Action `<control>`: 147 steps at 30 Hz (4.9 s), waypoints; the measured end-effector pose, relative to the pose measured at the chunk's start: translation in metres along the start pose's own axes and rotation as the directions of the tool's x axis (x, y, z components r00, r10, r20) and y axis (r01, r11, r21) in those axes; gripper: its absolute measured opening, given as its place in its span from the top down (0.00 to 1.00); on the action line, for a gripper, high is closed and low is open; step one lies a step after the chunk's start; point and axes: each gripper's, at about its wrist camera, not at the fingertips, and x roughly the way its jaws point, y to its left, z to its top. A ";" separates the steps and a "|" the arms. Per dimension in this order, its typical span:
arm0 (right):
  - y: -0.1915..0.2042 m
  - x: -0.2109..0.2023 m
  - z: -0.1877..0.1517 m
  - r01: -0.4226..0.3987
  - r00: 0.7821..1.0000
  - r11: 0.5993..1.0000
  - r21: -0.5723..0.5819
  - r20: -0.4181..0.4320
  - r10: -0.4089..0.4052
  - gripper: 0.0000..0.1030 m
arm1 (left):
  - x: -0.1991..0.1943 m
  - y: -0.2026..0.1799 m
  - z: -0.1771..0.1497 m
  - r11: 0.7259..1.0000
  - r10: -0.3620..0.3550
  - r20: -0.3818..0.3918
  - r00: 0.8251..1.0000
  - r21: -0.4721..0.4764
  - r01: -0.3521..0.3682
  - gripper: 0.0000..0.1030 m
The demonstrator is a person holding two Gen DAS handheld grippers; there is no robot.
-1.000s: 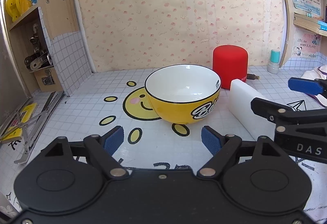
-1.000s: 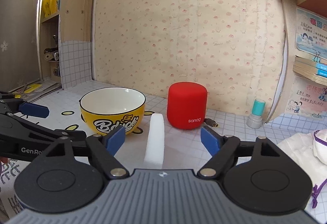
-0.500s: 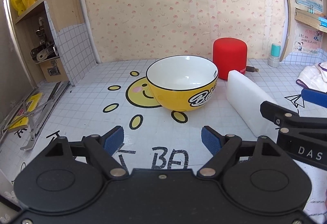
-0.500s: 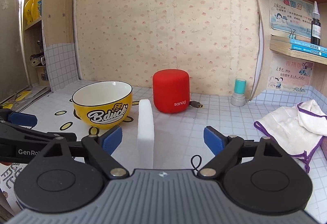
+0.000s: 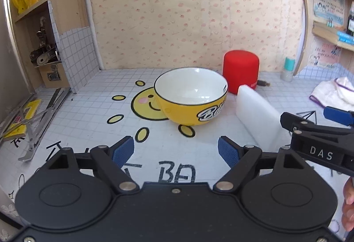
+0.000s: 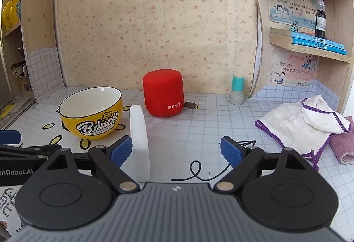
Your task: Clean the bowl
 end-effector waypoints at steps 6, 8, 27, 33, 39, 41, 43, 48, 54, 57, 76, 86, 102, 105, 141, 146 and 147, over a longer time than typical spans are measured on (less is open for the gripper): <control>0.001 0.000 0.004 0.028 1.000 0.999 -0.018 0.008 -0.027 0.15 | -0.005 -0.004 0.001 0.999 0.038 0.036 0.999 0.033 -0.039 0.17; 0.001 0.001 0.005 0.022 1.000 1.000 -0.012 -0.003 -0.022 0.15 | -0.006 -0.008 0.001 0.997 0.051 0.046 0.998 0.055 -0.054 0.04; -0.003 0.011 0.012 -0.033 0.994 0.993 0.110 -0.095 0.044 0.14 | 0.000 0.001 0.003 0.999 0.024 -0.019 1.000 -0.023 -0.024 0.00; -0.003 0.009 0.012 -0.092 0.991 0.990 0.111 -0.083 0.101 0.14 | -0.002 0.000 0.003 1.000 -0.006 -0.026 1.000 -0.015 0.006 0.00; -0.001 0.014 0.011 -0.043 0.993 0.992 0.117 -0.105 0.056 0.14 | 0.003 -0.005 0.006 1.000 0.017 -0.066 0.998 0.013 -0.016 0.00; -0.002 0.015 0.012 -0.022 0.993 0.992 0.124 -0.112 0.036 0.14 | 0.003 -0.005 0.006 0.999 0.038 -0.060 0.998 0.030 -0.036 0.00; -0.002 0.016 0.014 -0.014 0.993 0.993 0.121 -0.119 0.028 0.14 | 0.003 -0.005 0.006 0.999 0.040 -0.065 0.997 0.039 -0.037 0.00; 0.002 0.013 0.015 0.006 0.997 0.998 0.061 -0.080 -0.001 0.14 | 0.005 -0.005 0.005 0.999 0.021 -0.065 0.998 0.037 -0.018 0.00; 0.000 0.012 0.012 0.010 0.998 0.999 0.046 -0.068 -0.007 0.14 | 0.010 -0.005 0.005 0.999 0.034 -0.083 0.996 0.040 -0.031 0.00; -0.002 0.012 0.012 0.003 0.998 0.998 0.058 -0.069 0.001 0.14 | 0.012 -0.004 0.004 0.999 0.038 -0.094 0.995 0.037 -0.035 0.00; 0.010 0.016 0.007 0.001 0.995 0.999 0.049 -0.100 0.004 0.14 | 0.010 -0.008 0.001 0.996 0.049 -0.073 0.996 0.072 -0.044 0.00; -0.007 0.035 0.015 -0.064 0.992 0.998 0.005 -0.107 0.064 0.14 | 0.009 -0.008 0.001 0.996 0.051 -0.071 0.996 0.072 -0.045 0.00; 0.002 0.028 0.014 -0.055 0.993 0.998 -0.019 -0.103 0.053 0.14 | 0.005 -0.007 0.000 0.997 0.051 -0.063 0.997 0.068 -0.047 0.00; 0.004 0.025 0.016 -0.057 0.994 0.998 -0.021 -0.093 0.055 0.14 | 0.005 -0.007 0.000 0.997 0.052 -0.064 0.997 0.067 -0.048 0.00; 0.021 0.017 0.014 -0.013 0.992 1.000 -0.014 -0.122 0.011 0.14 | 0.003 -0.010 -0.002 0.995 0.052 -0.080 0.995 0.094 -0.044 0.00; 0.024 0.017 0.013 -0.014 0.992 1.000 -0.018 -0.126 0.012 0.14 | 0.003 -0.010 -0.002 0.995 0.049 -0.086 0.995 0.090 -0.041 0.00; 0.025 0.017 0.013 -0.015 0.992 1.000 -0.019 -0.127 0.013 0.14 | 0.003 -0.010 -0.002 0.995 0.050 -0.087 0.995 0.089 -0.042 0.00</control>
